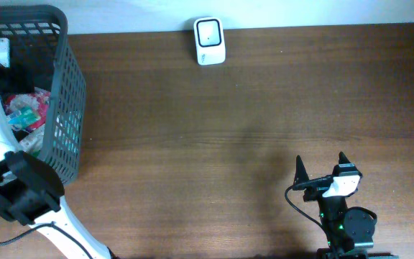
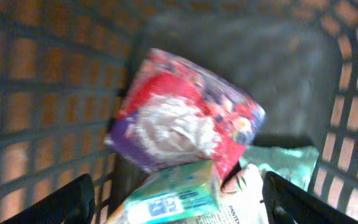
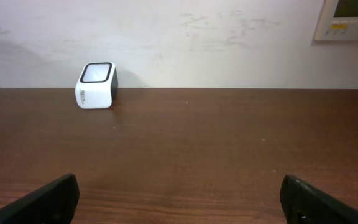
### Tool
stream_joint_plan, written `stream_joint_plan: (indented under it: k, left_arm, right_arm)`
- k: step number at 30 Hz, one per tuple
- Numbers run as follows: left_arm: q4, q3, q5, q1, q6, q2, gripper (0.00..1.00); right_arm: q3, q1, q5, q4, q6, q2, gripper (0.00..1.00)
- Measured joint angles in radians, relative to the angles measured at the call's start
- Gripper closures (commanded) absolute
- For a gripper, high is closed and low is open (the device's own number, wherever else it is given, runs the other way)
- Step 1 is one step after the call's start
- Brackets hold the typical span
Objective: Scan the item barcode
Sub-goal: 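Raise the left gripper and reach down into the grey basket, then grasp the purple-red wrapped package in the basket with the left gripper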
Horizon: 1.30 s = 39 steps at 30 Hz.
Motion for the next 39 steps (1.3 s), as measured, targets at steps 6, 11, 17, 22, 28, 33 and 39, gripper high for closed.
stream_joint_plan:
  k: [6, 11, 17, 22, 28, 33, 39]
  left_arm:
    - [0.04, -0.145, 0.013, 0.0, 0.306, 0.022, 0.19]
    - [0.167, -0.166, -0.049, 0.0, 0.401, 0.023, 0.23]
    - [0.166, -0.166, -0.063, 0.004, 0.484, 0.023, 0.27]
    - [0.085, -0.166, -0.054, 0.036, 0.512, 0.044, 0.28]
    - [0.074, -0.168, -0.015, 0.063, 0.515, 0.067, 0.23]
    - [0.069, -0.168, 0.027, 0.06, 0.51, 0.067, 0.27]
    - [0.09, -0.168, 0.045, 0.056, 0.476, 0.067, 0.25]
  right_arm:
    - [0.0, 0.0, 0.0, 0.0, 0.0, 0.0, 0.01]
    - [0.0, 0.0, 0.0, 0.0, 0.0, 0.0, 0.01]
    - [0.0, 0.0, 0.0, 0.0, 0.0, 0.0, 0.01]
    - [0.0, 0.0, 0.0, 0.0, 0.0, 0.0, 0.01]
    - [0.0, 0.0, 0.0, 0.0, 0.0, 0.0, 0.01]
    - [0.0, 0.0, 0.0, 0.0, 0.0, 0.0, 0.01]
    - [0.0, 0.0, 0.0, 0.0, 0.0, 0.0, 0.01]
